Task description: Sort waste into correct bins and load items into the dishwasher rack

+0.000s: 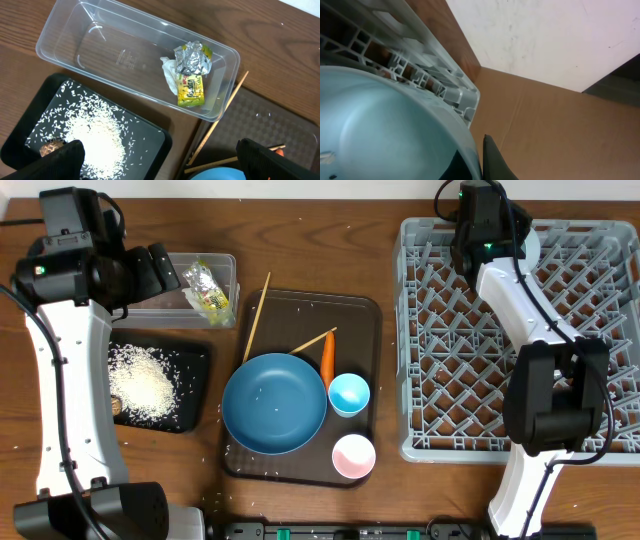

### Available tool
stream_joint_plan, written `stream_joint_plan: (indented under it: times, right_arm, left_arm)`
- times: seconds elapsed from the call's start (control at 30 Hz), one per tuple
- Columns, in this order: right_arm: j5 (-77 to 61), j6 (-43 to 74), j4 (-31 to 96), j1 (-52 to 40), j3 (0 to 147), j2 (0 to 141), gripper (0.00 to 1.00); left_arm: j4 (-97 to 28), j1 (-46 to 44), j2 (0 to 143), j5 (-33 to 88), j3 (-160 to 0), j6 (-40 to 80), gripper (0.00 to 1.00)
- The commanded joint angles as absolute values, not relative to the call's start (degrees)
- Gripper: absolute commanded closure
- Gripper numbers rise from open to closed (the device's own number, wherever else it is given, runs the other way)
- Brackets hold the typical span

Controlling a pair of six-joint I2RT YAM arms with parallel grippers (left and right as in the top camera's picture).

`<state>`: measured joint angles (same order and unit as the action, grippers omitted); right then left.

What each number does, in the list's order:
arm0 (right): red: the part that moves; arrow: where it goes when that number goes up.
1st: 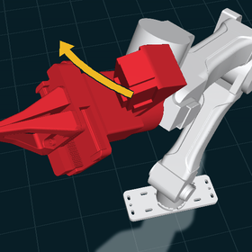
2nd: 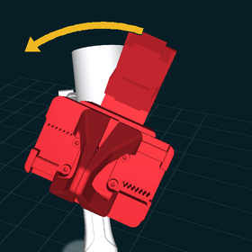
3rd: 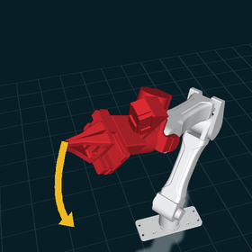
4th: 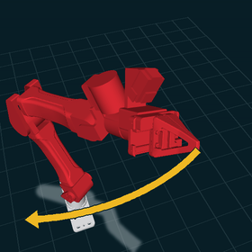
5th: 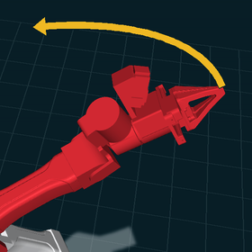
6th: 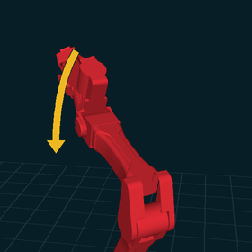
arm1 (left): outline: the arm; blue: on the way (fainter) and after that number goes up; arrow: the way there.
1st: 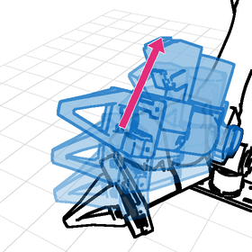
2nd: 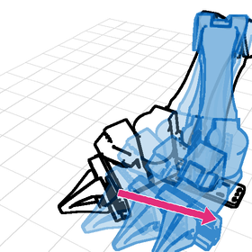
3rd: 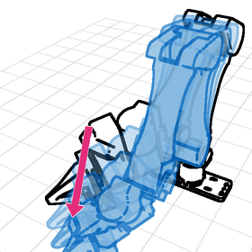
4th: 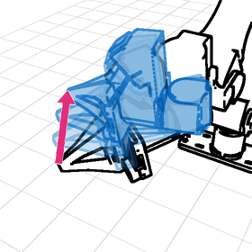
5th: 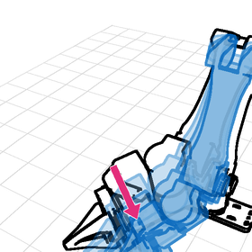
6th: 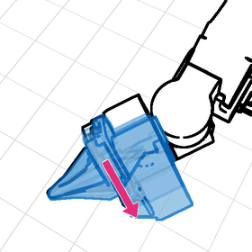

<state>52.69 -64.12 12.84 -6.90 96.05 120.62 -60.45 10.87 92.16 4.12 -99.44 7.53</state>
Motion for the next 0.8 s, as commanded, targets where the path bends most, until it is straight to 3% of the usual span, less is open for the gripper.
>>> stream_joint_plan:
  times: [0.0,0.77]
  right_arm:
    - [55.11,-67.07,13.06,-5.91,96.25,121.58,0.99]
    - [52.64,-72.05,18.09,-8.47,96.25,121.64,0.99]
  left_arm:
    - [-60.62,11.14,92.58,4.05,-98.74,7.79,0.02]
    - [-60.62,11.14,92.58,4.05,-98.74,7.79,0.02]
